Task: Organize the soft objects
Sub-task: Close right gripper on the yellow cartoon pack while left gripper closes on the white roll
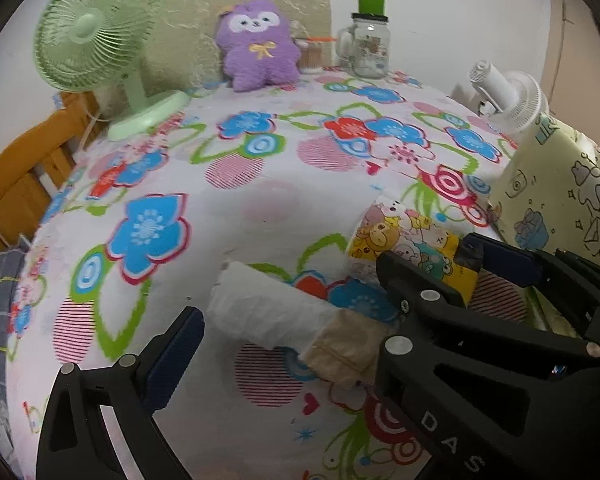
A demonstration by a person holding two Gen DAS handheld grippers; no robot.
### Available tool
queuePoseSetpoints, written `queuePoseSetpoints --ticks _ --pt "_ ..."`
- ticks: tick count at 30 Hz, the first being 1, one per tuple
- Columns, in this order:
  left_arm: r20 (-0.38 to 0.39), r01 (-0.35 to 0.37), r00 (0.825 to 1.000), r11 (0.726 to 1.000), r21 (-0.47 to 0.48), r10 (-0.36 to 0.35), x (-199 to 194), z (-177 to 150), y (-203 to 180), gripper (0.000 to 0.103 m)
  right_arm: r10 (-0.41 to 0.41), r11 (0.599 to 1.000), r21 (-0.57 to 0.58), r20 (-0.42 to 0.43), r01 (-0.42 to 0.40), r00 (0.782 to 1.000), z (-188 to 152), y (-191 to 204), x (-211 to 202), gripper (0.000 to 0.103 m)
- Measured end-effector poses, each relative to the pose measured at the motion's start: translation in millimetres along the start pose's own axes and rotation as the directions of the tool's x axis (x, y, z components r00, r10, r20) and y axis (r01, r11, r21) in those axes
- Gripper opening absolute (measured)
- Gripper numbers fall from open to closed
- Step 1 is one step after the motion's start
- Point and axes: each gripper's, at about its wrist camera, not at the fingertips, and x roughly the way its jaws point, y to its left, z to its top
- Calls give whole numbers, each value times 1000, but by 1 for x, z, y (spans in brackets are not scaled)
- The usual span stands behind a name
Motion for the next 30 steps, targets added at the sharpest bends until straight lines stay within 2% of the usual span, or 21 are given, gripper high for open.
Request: queuePoseSetpoints --ticks 2,5,7,8,10,14,18,30 --pt "-32 46 998 999 -1 -46 7 1 0 100 -4 1000 3 2 4 1000 -1 -2 0 64" --pt "-13 56 998 998 8 -56 3 1 -3 91 -2 1000 6 2 2 1000 -1 -2 -1 64" --pt "1 61 998 998 12 -61 0 0 -4 72 2 1000 7 1 -2 1000 -1 -1 -1 64" --pt "8 58 998 998 13 -58 -2 -1 -4 67 4 1000 7 1 -4 1000 -1 -1 -1 64" --pt "21 67 998 998 14 -68 -4 -2 -5 42 15 1000 7 -2 -15 1000 -1 -1 -2 64" --pt "31 66 997 998 7 -67 -7 -3 -5 22 14 1000 -2 4 -14 1000 -1 1 -5 64" --pt "37 65 997 998 0 -65 -11 -6 -4 14 15 1000 -13 7 -15 1000 -4 3 -8 64" --pt "74 52 996 999 -11 -51 -32 -15 -4 10 45 999 -32 34 -44 998 -10 10 -27 64"
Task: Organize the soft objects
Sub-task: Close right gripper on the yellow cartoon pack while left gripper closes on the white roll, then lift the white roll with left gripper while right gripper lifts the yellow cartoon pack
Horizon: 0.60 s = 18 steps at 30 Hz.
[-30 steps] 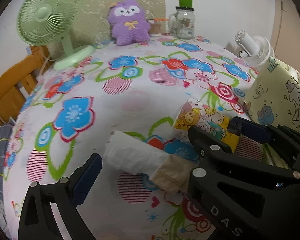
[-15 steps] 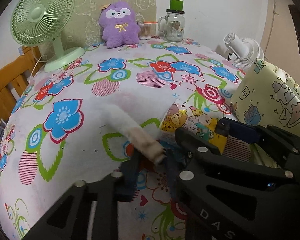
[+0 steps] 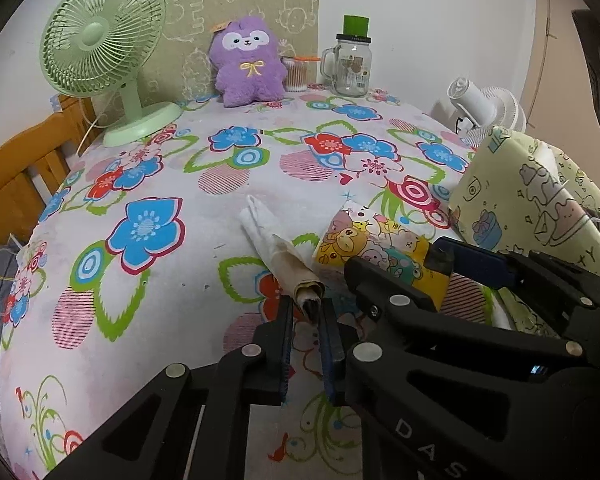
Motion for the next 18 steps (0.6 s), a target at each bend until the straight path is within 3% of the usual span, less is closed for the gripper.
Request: queuePoseSetpoints --ticks 11,12,13,14,18 --pt "6 -28 1000 999 -25 28 -16 -13 3 10 33 999 -37 3 -33 999 -9 12 -12 64" --pt "-1 -27 1000 999 -25 27 -17 -14 4 14 34 999 -41 0 -34 999 -10 13 -13 64" --pt "-12 -25 1000 999 -23 24 -16 -15 3 31 33 998 -45 -3 -33 999 -12 14 -13 64" --pt "-15 -35 999 999 -21 34 -17 -17 3 38 33 998 -48 -7 -33 999 -13 14 -13 64" --pt "-7 -41 999 999 -23 41 -18 -19 0 55 28 998 -48 -6 -28 1000 -15 13 -14 64"
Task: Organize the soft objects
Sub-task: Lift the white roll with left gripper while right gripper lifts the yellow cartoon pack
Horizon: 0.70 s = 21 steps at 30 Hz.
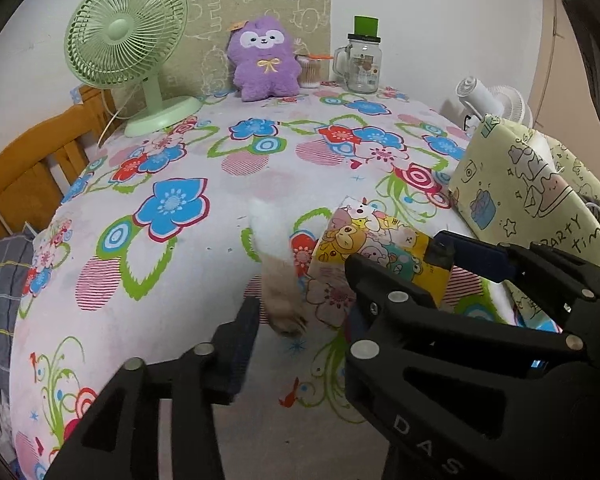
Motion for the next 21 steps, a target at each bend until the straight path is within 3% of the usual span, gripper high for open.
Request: queuePoseSetpoints --ticks 5,13,21 --pt "10 8 1000 1000 -15 -8 5 6 -1 57 -23 1000 12 5 23 1000 5 -6 2 64" --pt "-21 -61 998 997 -44 60 29 15 9 55 -28 999 31 -6 28 1000 13 -11 19 64" --pt "-18 -45 999 998 -54 44 36 19 12 22 -15 999 46 -23 16 1000 16 -12 29 64"
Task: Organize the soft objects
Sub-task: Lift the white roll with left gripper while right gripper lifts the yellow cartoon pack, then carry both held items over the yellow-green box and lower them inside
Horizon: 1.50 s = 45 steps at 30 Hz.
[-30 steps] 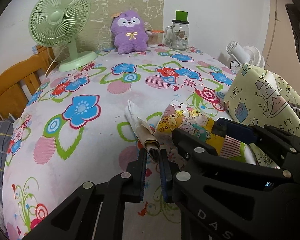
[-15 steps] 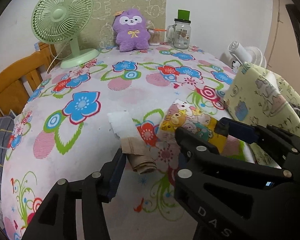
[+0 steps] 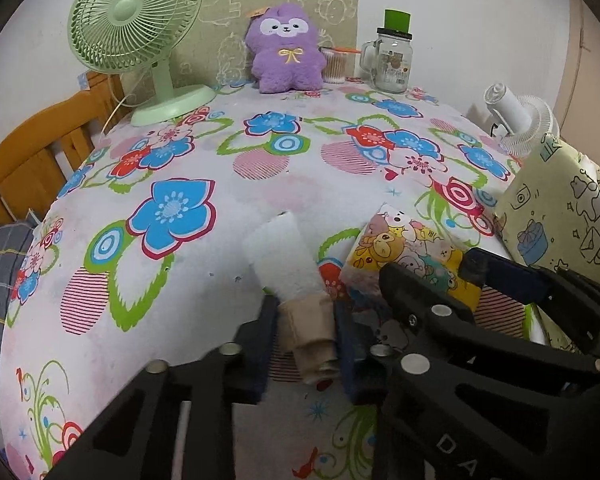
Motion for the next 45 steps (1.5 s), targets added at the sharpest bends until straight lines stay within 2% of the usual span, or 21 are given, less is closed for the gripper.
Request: queuePoseSetpoints --ticks 3,11,31,45 --pt "5 -4 1000 1000 -2 4 -1 0 0 16 3 1000 -1 1 -3 1000 0 1 -1 64" --pt "33 -8 999 1000 -7 8 -19 -3 0 15 12 1000 -8 29 -12 1000 -2 5 -17 64" --pt "191 -10 981 1000 -19 14 -115 -9 -24 15 30 998 -53 195 -20 980 -6 7 -120 64" --pt "255 1 967 1000 -17 3 -162 0 -54 15 48 997 -78 247 -29 968 3 -11 -173 64"
